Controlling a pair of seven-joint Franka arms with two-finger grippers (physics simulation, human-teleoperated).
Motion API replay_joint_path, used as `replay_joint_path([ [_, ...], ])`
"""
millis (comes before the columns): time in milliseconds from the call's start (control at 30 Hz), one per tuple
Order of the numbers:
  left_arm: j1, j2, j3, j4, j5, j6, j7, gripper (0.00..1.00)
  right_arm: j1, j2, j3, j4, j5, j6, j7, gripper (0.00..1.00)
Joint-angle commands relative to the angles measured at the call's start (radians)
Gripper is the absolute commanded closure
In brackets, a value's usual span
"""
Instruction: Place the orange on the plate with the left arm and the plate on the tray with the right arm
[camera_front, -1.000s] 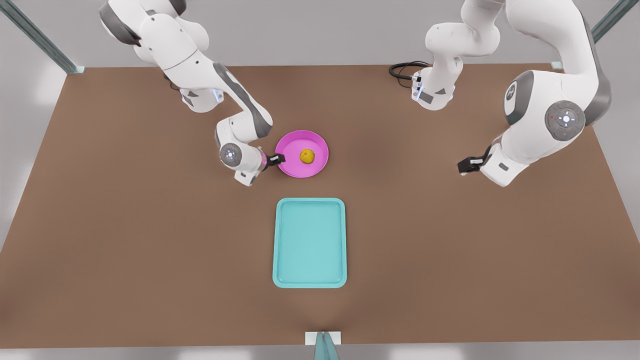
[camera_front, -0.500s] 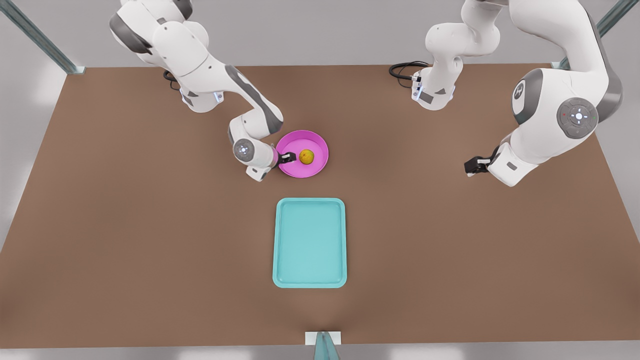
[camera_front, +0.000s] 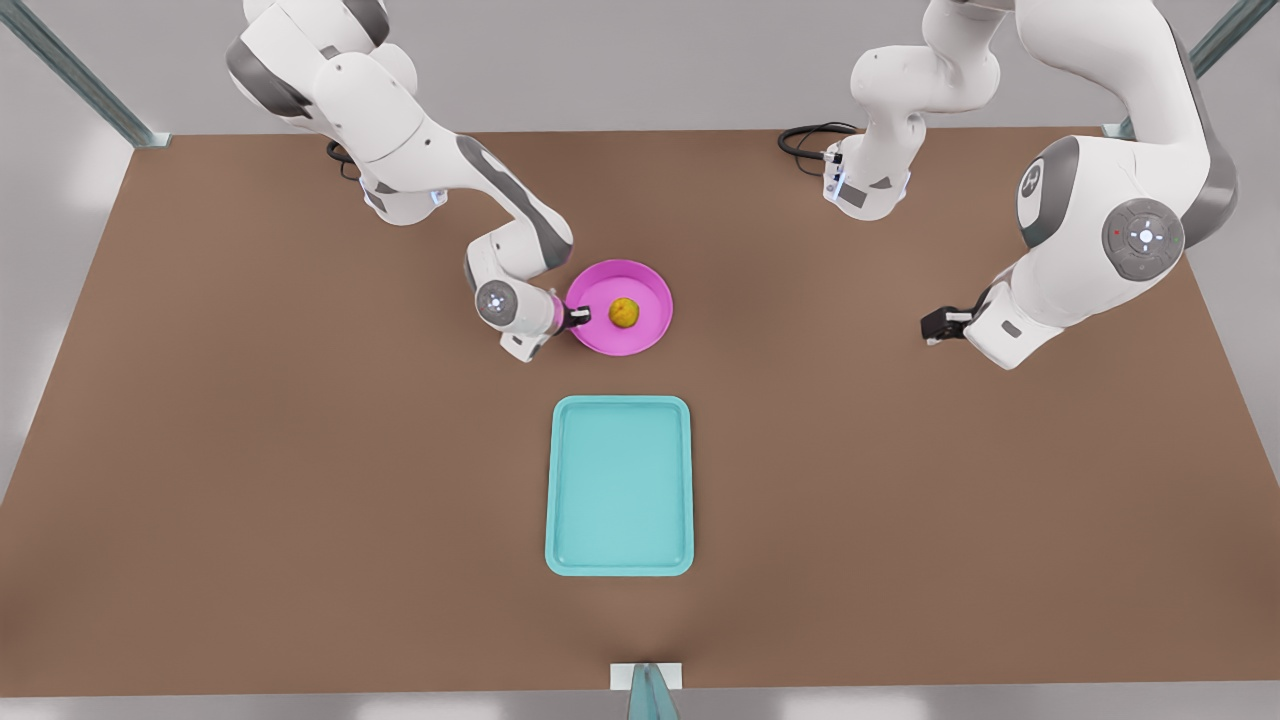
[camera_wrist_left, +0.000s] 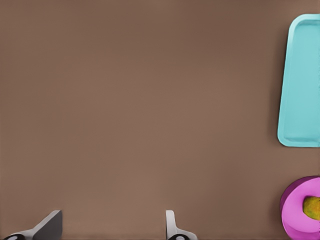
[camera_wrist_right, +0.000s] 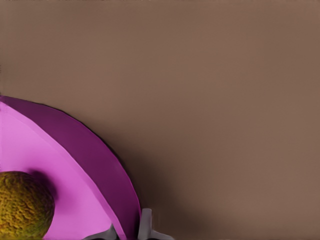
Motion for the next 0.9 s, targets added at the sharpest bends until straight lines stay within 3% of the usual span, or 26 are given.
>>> replay_joint_path([
  [0, 0.0, -0.001, 0.0, 0.001, -0.006, -0.014, 0.015, 0.0, 0.0, 0.0, 0.002, 0.003, -0.006, -0.001, 0.037, 0.79],
  [433, -0.002, -0.001, 0.0, 0.001, -0.006, -0.018, 0.012, 0.0, -0.028, -0.092, 0.032, 0.037, 0.006, -0.004, 0.042, 0.79],
  [600, -0.002, -0.004, -0.005, 0.001, -0.006, -0.034, 0.009, 0.0, -0.069, -0.095, 0.034, 0.147, 0.009, -0.001, 0.157, 0.79],
  [733, -0.002, -0.003, -0.005, 0.001, -0.006, -0.041, 0.009, 0.0, -0.131, -0.028, 0.019, 0.256, 0.063, 0.013, 0.157, 0.79],
  [867, -0.002, -0.004, -0.005, 0.001, -0.006, -0.042, 0.009, 0.0, -0.131, 0.049, -0.049, 0.357, 0.076, 0.017, 0.157, 0.79],
])
